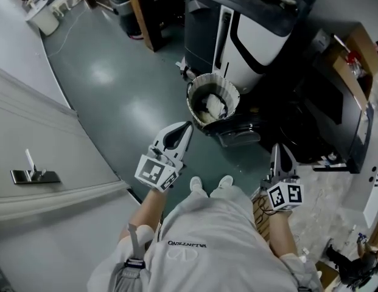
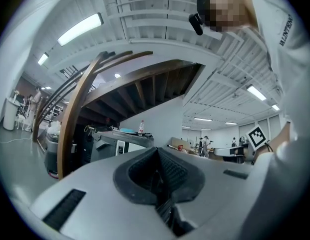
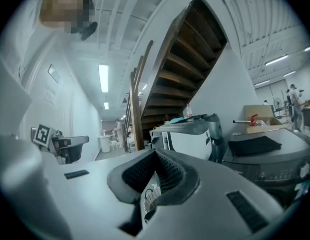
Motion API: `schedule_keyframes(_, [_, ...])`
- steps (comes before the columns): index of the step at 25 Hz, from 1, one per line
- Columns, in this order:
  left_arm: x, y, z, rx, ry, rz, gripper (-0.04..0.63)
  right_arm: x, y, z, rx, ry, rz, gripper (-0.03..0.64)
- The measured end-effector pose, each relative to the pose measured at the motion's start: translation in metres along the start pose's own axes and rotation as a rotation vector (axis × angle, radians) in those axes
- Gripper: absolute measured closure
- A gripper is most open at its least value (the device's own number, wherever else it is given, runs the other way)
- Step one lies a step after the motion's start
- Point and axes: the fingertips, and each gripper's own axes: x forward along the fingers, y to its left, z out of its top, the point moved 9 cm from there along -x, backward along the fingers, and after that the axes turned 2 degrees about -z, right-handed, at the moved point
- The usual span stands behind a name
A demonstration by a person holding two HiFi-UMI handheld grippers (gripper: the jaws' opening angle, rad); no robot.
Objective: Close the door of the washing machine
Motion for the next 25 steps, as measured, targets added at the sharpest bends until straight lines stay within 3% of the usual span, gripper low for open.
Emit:
schedule_keyframes(16, [0.044, 0.005, -0.025, 0.018, 0.033, 0.016, 0.597, 0.067, 0.004, -0.021, 0.019, 0.052, 0.130, 0.606])
schedule_keyframes(25, [0.088, 0.003, -0.067, 0.019, 0.133, 0.030, 0.597, 0.098, -0.024, -0.034, 0.045, 0.108, 0.218, 0.606])
